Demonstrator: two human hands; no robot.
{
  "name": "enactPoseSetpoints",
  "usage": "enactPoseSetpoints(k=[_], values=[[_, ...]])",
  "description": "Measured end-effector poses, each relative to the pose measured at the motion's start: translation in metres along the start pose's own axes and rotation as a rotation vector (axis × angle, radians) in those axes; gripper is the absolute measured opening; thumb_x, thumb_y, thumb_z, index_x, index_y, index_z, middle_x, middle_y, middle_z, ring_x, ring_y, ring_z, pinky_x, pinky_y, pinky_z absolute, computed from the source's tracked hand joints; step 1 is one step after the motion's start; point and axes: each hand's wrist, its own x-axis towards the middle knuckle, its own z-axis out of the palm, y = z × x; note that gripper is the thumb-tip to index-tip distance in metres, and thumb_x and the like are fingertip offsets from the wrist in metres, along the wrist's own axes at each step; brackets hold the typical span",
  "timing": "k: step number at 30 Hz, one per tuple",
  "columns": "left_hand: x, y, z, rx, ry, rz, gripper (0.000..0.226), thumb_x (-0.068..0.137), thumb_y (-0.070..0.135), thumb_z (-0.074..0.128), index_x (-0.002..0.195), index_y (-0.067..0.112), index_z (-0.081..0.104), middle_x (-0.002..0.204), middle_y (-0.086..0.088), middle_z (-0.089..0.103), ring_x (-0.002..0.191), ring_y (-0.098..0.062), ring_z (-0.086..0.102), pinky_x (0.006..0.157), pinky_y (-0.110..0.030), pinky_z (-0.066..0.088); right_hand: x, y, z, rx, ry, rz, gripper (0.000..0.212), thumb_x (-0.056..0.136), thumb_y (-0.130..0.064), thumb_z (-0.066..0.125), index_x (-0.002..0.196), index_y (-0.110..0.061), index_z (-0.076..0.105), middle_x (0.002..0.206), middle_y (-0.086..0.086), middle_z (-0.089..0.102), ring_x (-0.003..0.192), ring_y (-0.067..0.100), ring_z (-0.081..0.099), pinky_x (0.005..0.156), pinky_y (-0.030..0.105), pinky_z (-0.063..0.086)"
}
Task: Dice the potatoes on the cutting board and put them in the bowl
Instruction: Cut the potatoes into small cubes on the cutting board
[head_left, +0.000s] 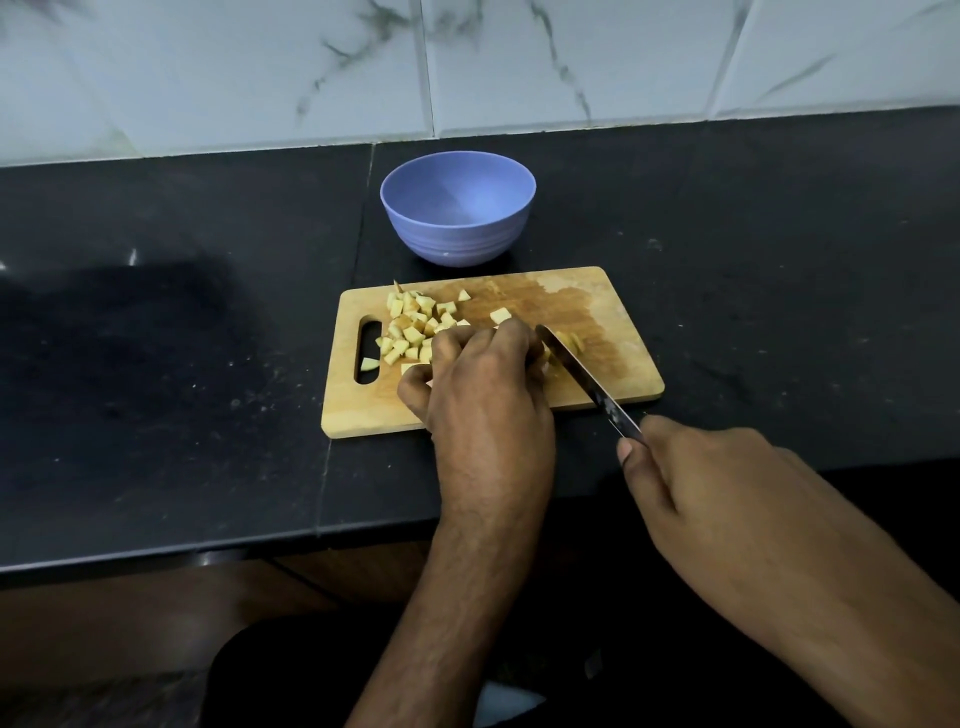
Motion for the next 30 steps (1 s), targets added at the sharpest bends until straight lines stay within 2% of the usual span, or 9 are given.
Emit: enactPoseSetpoints(k=[3, 7, 10, 13, 19, 24, 30], values=[[0.000, -0.002, 0.000, 0.011, 0.006, 0.019, 0.022, 0.089, 0.011, 0.070, 0.094, 0.032, 0.067, 0.095, 0.017, 0.066, 0.112, -0.007, 0.047, 0.096, -0.041, 0.025, -0.004, 0.001, 0.000, -0.021, -0.011, -0.005, 0.030, 0.102, -0.049, 0.019, 0.082, -0.032, 0.034, 0.067, -0.007, 0.051, 0.054, 0.004, 0.048, 0.047, 0.019, 0.031], [0.000, -0.003, 0.000, 0.025, 0.030, 0.048, 0.024, 0.087, 0.009, 0.071, 0.091, 0.032, 0.067, 0.091, 0.019, 0.065, 0.106, -0.005, 0.046, 0.085, -0.033, 0.016, -0.009, 0.000, -0.003, -0.065, -0.014, 0.006, 0.028, 0.102, -0.049, 0.016, 0.086, -0.031, 0.030, 0.068, -0.007, 0.048, 0.052, 0.005, 0.042, 0.045, 0.018, 0.027], [0.000, -0.003, 0.001, 0.036, 0.031, 0.053, 0.026, 0.087, 0.007, 0.071, 0.091, 0.033, 0.067, 0.090, 0.019, 0.064, 0.105, -0.005, 0.046, 0.087, -0.035, 0.017, -0.007, -0.001, -0.002, -0.060, -0.019, 0.010, 0.026, 0.103, -0.047, 0.018, 0.086, -0.031, 0.029, 0.069, -0.006, 0.047, 0.053, 0.006, 0.040, 0.045, 0.017, 0.026], [0.001, -0.003, 0.002, 0.050, 0.033, 0.048, 0.029, 0.085, 0.004, 0.070, 0.091, 0.033, 0.067, 0.090, 0.020, 0.064, 0.105, -0.005, 0.046, 0.085, -0.033, 0.016, 0.005, 0.001, 0.006, -0.031, -0.048, -0.013, 0.023, 0.105, -0.041, 0.023, 0.087, -0.031, 0.033, 0.070, -0.007, 0.050, 0.057, 0.004, 0.046, 0.047, 0.020, 0.032], [0.000, -0.004, 0.001, 0.000, 0.055, -0.026, 0.008, 0.089, 0.025, 0.073, 0.088, 0.031, 0.068, 0.090, 0.018, 0.067, 0.110, -0.005, 0.044, 0.088, -0.031, 0.013, 0.006, 0.006, 0.011, -0.024, -0.085, -0.007, 0.026, 0.106, -0.039, 0.027, 0.082, -0.030, 0.030, 0.071, -0.006, 0.050, 0.060, 0.006, 0.048, 0.053, 0.024, 0.039], [0.000, -0.004, 0.001, 0.020, 0.060, -0.055, 0.002, 0.089, 0.029, 0.074, 0.089, 0.031, 0.074, 0.090, 0.017, 0.068, 0.112, -0.004, 0.036, 0.087, -0.032, 0.013, -0.007, 0.007, 0.008, -0.026, -0.065, -0.006, 0.026, 0.104, -0.045, 0.020, 0.087, -0.031, 0.031, 0.071, -0.006, 0.050, 0.057, 0.005, 0.044, 0.049, 0.020, 0.032], [-0.004, -0.004, 0.000, 0.025, 0.059, -0.050, 0.013, 0.092, 0.023, 0.070, 0.098, 0.032, 0.075, 0.097, 0.017, 0.069, 0.114, -0.004, 0.035, 0.090, -0.035, 0.017, -0.008, 0.002, 0.001, -0.051, -0.014, 0.015, 0.029, 0.102, -0.049, 0.017, 0.086, -0.032, 0.033, 0.069, -0.007, 0.050, 0.054, 0.005, 0.044, 0.045, 0.018, 0.026]])
